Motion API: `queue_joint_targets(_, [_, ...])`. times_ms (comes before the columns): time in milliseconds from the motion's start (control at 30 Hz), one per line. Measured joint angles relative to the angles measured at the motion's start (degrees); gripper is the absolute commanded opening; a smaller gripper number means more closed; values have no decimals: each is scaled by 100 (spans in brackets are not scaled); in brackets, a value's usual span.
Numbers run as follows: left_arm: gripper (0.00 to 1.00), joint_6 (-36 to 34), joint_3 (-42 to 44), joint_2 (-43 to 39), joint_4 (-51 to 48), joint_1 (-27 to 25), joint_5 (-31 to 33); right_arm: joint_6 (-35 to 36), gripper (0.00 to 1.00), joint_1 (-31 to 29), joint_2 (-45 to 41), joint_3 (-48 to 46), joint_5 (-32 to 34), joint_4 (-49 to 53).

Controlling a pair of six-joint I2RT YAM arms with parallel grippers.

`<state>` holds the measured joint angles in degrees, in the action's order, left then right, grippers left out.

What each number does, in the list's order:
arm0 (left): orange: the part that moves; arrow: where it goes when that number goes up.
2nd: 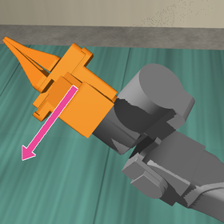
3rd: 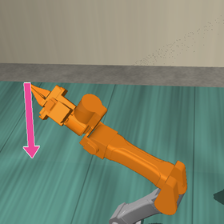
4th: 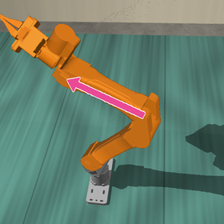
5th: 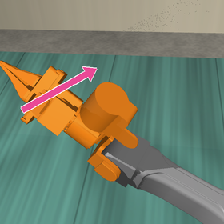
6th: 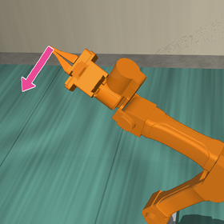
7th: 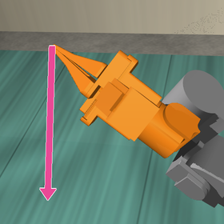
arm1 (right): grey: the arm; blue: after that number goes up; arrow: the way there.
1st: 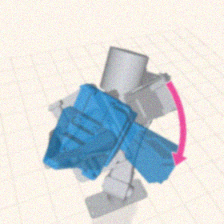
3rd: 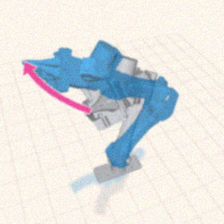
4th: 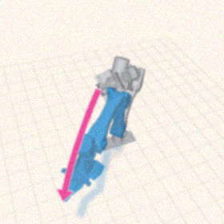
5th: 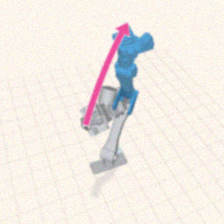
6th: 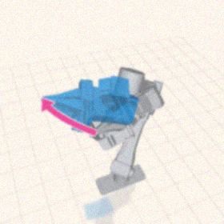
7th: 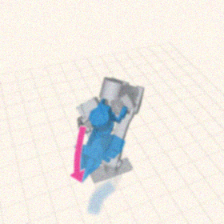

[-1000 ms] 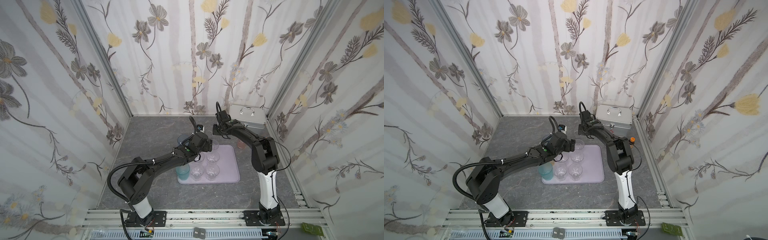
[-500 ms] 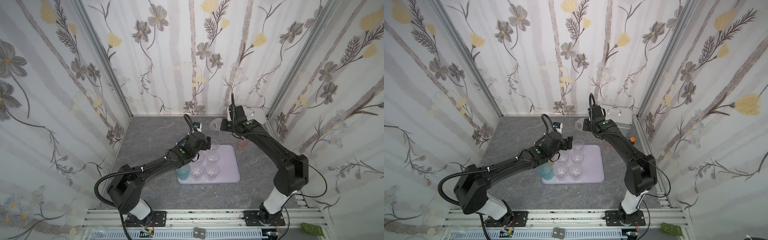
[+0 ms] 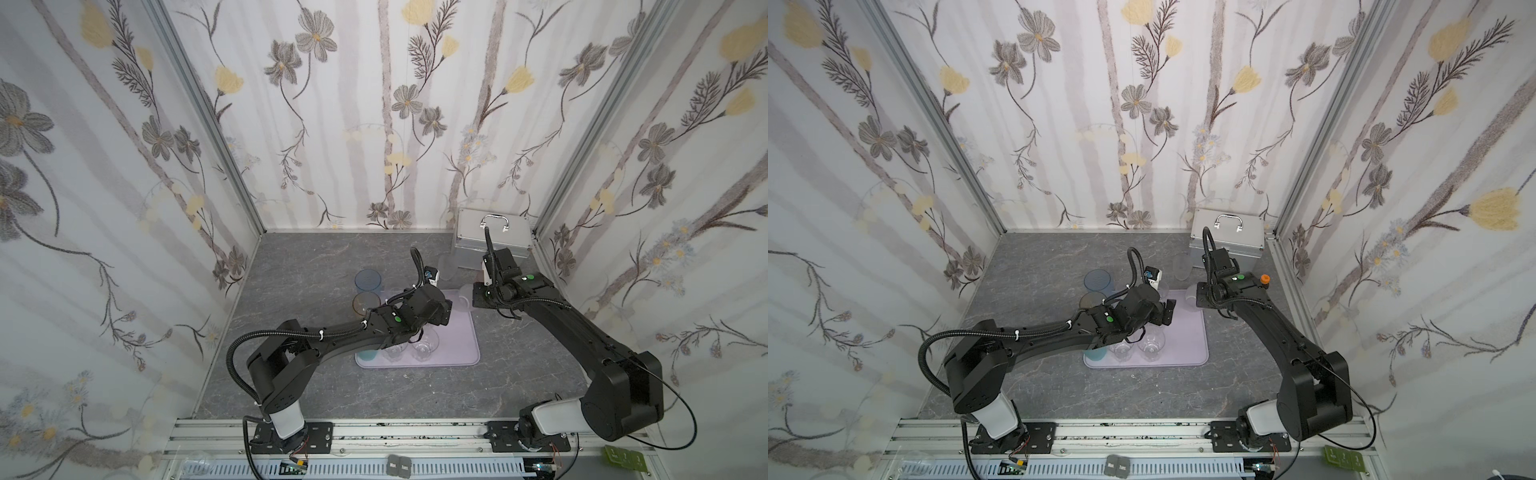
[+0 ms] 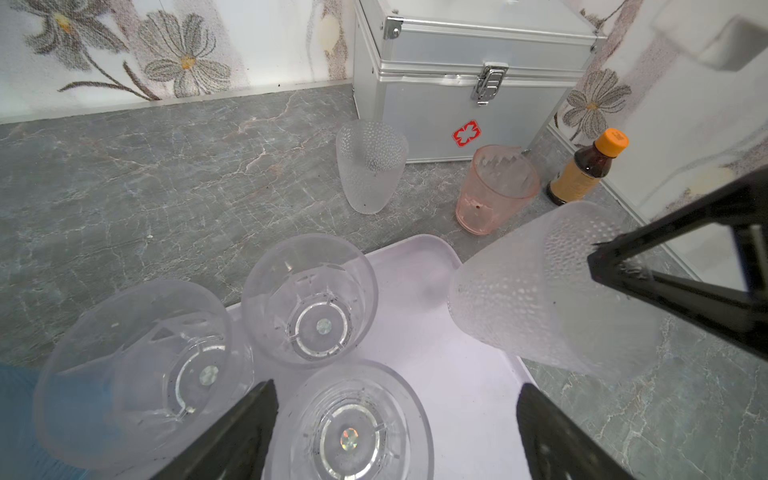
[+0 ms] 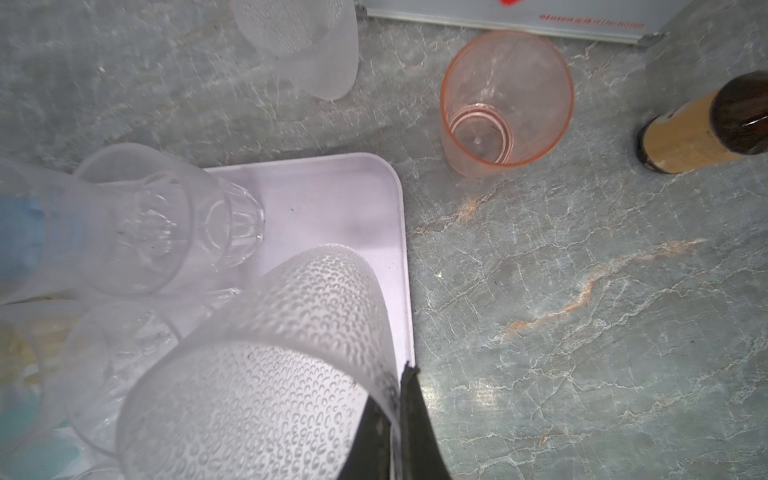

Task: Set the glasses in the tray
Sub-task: 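Grasp a frosted glass with the right gripper and carry it to the tray, then lower the frosted glass onto the tray's far corner and open the right gripper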

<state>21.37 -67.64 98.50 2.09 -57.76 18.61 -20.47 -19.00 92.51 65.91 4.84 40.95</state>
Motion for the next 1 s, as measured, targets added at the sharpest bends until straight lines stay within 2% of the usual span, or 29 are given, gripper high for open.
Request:
queue_joint_targets(167, [93,0,229,-188,26,-13,149,70,2,-2,769,321,-22,0])
queue_joint_targets(433, [94,0,326,-254,68,11,271,149,4,-17,1521,791,-2,-55])
queue_joint_targets(633, [94,0,326,-190,68,39,273,155,13,-24,1797,1036,17,-177])
queue_joint_targets(1000, [94,0,326,-138,68,109,271,149,19,-37,2031,1300,0,-243])
